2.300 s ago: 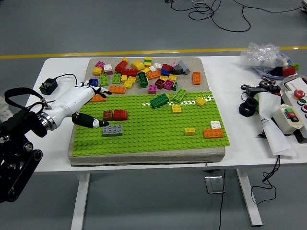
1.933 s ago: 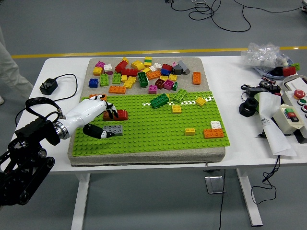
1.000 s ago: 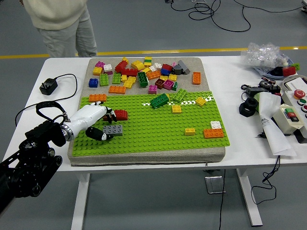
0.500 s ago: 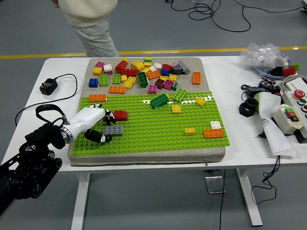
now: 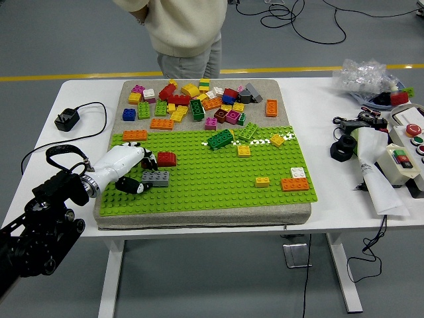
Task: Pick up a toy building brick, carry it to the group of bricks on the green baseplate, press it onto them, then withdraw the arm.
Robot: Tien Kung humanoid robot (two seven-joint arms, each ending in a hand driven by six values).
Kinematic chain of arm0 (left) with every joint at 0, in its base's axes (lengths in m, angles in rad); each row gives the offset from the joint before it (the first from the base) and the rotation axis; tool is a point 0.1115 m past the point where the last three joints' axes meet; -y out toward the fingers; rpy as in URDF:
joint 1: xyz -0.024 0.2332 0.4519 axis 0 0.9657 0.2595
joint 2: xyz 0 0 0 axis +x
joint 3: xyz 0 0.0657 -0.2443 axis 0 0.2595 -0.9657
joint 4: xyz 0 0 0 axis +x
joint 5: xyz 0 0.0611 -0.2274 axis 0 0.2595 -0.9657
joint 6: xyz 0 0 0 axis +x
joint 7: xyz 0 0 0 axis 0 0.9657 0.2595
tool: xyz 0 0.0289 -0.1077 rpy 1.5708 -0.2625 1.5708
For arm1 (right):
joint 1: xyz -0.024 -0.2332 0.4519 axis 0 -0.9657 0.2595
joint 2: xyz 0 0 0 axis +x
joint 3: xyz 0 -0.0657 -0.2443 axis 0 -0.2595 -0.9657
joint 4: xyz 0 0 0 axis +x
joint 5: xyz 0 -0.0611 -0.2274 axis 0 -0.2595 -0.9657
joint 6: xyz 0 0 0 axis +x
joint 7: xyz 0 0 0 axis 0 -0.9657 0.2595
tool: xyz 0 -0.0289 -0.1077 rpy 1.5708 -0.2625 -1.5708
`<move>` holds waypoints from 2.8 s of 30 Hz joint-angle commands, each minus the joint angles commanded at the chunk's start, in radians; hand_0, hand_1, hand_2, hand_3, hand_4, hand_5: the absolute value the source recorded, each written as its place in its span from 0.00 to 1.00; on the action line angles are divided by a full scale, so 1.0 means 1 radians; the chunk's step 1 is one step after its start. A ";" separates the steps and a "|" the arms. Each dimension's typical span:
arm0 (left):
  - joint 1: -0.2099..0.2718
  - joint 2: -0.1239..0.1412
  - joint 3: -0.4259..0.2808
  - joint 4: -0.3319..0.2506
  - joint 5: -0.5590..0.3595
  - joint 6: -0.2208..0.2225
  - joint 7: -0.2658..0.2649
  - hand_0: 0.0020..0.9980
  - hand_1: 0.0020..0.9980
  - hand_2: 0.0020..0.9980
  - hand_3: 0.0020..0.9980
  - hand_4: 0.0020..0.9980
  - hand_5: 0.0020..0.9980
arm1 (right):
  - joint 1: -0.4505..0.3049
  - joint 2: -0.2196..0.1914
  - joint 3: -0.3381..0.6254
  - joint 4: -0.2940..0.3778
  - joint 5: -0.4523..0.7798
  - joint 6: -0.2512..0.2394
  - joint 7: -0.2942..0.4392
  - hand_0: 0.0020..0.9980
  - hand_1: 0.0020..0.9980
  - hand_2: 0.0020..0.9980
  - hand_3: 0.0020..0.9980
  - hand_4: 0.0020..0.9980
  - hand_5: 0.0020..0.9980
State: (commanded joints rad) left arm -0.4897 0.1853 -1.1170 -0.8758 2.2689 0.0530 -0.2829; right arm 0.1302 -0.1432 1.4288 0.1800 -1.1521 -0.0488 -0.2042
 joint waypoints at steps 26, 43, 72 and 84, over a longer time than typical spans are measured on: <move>0.051 0.032 -0.010 -0.074 0.000 -0.027 -0.001 0.93 0.75 0.55 0.53 0.81 0.09 | -0.002 0.000 0.001 0.000 -0.006 0.000 -0.001 0.78 0.71 0.75 0.70 0.95 0.69; 0.025 0.013 -0.026 -0.066 0.000 -0.083 -0.006 1.00 0.81 0.76 0.82 1.00 0.23 | -0.001 0.000 0.002 0.000 -0.005 0.000 -0.002 0.78 0.71 0.75 0.70 0.95 0.69; 0.014 0.000 -0.026 -0.049 0.000 -0.052 0.008 0.99 0.77 0.57 0.58 0.99 0.23 | 0.001 -0.001 0.002 0.000 -0.001 -0.001 -0.002 0.78 0.72 0.75 0.70 0.95 0.69; -0.008 -0.011 -0.020 -0.003 0.000 -0.044 0.001 0.99 0.76 0.56 0.56 0.97 0.21 | 0.002 -0.002 0.001 0.000 0.002 -0.001 -0.004 0.78 0.71 0.75 0.70 0.95 0.69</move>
State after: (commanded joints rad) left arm -0.4976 0.1740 -1.1370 -0.8786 2.2689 0.0087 -0.2814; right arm 0.1326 -0.1448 1.4298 0.1800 -1.1498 -0.0494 -0.2078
